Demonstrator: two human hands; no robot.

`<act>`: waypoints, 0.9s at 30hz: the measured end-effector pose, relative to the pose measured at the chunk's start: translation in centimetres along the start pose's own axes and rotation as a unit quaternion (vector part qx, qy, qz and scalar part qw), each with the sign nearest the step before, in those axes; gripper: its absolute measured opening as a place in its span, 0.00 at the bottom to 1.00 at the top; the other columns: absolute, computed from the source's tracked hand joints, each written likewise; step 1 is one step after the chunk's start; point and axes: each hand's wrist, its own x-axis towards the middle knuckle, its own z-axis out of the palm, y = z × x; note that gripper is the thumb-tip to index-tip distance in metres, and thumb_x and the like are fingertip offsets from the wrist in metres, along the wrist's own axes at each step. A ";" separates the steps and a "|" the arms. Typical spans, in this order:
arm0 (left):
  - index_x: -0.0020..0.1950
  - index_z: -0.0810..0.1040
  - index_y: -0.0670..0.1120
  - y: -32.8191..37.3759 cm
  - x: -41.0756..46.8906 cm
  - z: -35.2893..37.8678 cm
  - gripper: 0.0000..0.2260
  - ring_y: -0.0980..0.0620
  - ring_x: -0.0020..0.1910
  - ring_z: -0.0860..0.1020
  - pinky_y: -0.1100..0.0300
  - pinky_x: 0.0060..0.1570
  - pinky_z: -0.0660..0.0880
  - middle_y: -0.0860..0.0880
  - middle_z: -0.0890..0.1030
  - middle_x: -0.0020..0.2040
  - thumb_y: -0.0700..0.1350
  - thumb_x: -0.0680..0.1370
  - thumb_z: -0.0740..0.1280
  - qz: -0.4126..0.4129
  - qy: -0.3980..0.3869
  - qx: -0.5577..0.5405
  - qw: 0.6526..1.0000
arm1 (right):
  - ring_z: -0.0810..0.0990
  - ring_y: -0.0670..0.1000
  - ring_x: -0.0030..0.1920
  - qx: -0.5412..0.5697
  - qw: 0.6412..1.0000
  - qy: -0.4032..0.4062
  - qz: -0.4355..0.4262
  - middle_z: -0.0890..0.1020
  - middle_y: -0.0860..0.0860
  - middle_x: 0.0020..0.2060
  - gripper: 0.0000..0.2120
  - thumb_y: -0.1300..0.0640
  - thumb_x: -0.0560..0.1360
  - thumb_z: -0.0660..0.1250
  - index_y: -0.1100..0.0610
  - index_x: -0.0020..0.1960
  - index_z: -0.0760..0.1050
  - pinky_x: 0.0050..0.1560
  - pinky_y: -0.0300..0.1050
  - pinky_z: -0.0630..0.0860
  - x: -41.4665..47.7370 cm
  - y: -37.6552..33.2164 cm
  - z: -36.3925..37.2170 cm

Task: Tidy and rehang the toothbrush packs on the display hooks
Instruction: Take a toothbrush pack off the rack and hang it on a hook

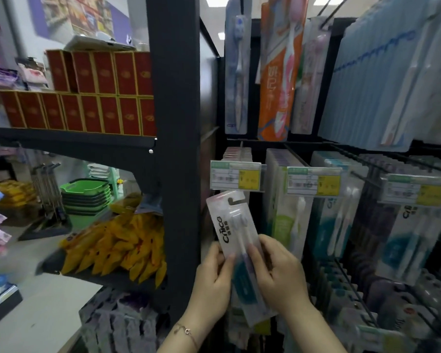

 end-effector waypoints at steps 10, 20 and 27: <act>0.62 0.74 0.56 1.9 2.9 -0.3 0.11 0.53 0.55 0.83 0.52 0.55 0.80 0.55 0.84 0.56 0.41 0.84 0.61 0.060 -0.002 0.003 0.998 | 0.75 0.42 0.37 -0.002 0.999 0.037 0.000 0.76 0.42 0.37 0.06 0.50 0.81 0.62 0.51 0.47 0.73 0.34 0.34 0.70 3.8 -1.0 0.2; 0.60 0.74 0.52 1.1 4.2 0.2 0.08 0.58 0.56 0.81 0.60 0.54 0.78 0.58 0.83 0.55 0.43 0.85 0.58 0.015 0.005 -0.002 1.000 | 0.78 0.44 0.34 0.108 0.992 0.023 0.060 0.78 0.44 0.33 0.07 0.47 0.79 0.63 0.48 0.44 0.73 0.32 0.34 0.71 2.5 -0.9 0.6; 0.55 0.74 0.49 0.7 4.4 0.8 0.07 0.59 0.51 0.81 0.57 0.55 0.77 0.56 0.82 0.50 0.45 0.86 0.57 0.012 0.077 0.003 0.997 | 0.78 0.44 0.52 0.169 0.976 0.040 0.133 0.80 0.46 0.51 0.13 0.54 0.82 0.59 0.51 0.65 0.74 0.53 0.40 0.75 4.4 0.3 1.3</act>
